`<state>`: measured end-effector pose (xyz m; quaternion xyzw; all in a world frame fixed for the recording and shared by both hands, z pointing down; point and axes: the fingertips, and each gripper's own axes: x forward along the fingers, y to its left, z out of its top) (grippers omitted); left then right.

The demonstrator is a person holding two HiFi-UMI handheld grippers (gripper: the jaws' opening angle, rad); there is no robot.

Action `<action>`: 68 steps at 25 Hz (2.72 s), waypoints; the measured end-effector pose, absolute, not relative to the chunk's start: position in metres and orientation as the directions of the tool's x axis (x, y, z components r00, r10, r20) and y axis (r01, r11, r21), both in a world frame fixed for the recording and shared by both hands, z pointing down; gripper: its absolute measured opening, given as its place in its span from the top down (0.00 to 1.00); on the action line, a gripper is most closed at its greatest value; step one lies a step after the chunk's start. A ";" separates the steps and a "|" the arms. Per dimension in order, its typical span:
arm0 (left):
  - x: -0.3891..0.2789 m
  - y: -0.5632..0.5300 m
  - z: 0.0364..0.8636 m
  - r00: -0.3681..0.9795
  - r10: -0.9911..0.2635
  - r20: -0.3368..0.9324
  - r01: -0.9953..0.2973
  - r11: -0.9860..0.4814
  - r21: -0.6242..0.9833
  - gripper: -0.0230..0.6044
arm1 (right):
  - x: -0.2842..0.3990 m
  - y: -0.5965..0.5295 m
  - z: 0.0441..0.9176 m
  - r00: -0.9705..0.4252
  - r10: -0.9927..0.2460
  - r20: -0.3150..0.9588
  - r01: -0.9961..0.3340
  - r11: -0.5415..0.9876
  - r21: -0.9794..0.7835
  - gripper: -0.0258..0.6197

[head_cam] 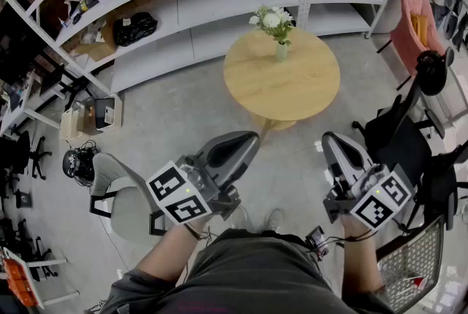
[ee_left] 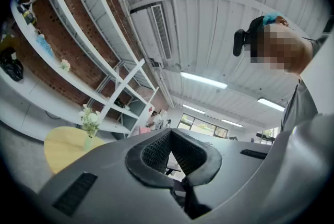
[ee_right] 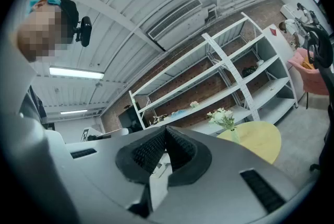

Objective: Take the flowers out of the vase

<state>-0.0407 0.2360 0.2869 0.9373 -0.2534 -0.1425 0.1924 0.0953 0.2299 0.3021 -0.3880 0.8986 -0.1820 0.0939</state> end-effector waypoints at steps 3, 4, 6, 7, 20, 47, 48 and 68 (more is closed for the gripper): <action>-0.040 0.237 0.287 0.831 -0.530 -0.167 -0.420 -0.797 0.434 0.95 | 0.095 0.231 0.303 -0.682 -0.731 -0.025 -0.662 0.632 -0.403 0.94; -0.040 0.237 0.287 0.831 -0.530 -0.166 -0.421 -0.796 0.434 0.95 | 0.095 0.231 0.303 -0.683 -0.730 -0.025 -0.662 0.632 -0.403 0.94; -0.040 0.237 0.287 0.831 -0.532 -0.164 -0.424 -0.795 0.433 0.95 | 0.095 0.231 0.303 -0.683 -0.730 -0.024 -0.662 0.632 -0.403 0.94; -0.040 0.237 0.287 0.830 -0.533 -0.164 -0.425 -0.795 0.433 0.95 | 0.095 0.231 0.303 -0.682 -0.731 -0.024 -0.662 0.631 -0.404 0.94; -0.029 0.246 0.294 0.811 -0.565 -0.150 -0.459 -0.775 0.434 0.95 | 0.117 0.241 0.311 -0.680 -0.733 -0.022 -0.659 0.624 -0.420 0.94; -0.023 0.181 0.320 0.801 -0.586 -0.125 -0.477 -0.750 0.457 0.95 | 0.137 0.182 0.328 -0.670 -0.743 0.011 -0.676 0.603 -0.425 0.94; -0.025 0.172 0.321 0.803 -0.582 -0.124 -0.474 -0.751 0.460 0.95 | 0.135 0.174 0.329 -0.666 -0.746 0.013 -0.679 0.598 -0.426 0.94; -0.077 -0.011 0.341 0.860 -0.500 -0.101 -0.399 -0.783 0.478 0.95 | 0.085 0.006 0.341 -0.581 -0.812 0.057 -0.749 0.506 -0.428 0.94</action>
